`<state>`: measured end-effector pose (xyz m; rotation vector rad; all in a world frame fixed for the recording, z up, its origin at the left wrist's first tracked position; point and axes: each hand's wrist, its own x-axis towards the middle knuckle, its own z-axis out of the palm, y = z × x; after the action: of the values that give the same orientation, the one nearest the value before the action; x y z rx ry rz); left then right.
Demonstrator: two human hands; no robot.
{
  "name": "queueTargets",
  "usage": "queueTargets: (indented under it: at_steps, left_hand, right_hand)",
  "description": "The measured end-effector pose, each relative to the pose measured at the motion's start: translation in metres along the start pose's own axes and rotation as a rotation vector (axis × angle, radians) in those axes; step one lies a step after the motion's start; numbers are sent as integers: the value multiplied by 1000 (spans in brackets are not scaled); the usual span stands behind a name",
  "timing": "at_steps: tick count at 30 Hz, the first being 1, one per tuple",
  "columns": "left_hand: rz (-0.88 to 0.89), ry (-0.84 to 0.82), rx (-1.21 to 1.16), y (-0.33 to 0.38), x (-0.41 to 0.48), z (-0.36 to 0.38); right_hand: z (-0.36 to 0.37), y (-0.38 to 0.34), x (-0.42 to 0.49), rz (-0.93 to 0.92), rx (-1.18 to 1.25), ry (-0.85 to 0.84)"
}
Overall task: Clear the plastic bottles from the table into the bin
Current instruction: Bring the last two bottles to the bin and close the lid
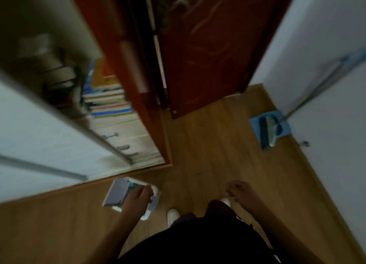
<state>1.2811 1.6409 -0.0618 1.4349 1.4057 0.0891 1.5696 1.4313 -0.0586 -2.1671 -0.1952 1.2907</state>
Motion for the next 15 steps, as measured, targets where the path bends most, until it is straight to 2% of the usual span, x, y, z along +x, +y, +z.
queueTargets:
  at_steps: [9, 15]
  left_hand:
    - [98, -223, 195, 103, 14, 163]
    - [119, -319, 286, 148, 19, 258]
  right_hand:
    - [-142, 154, -48, 105, 385, 282]
    - [-224, 209, -61, 152, 522, 399]
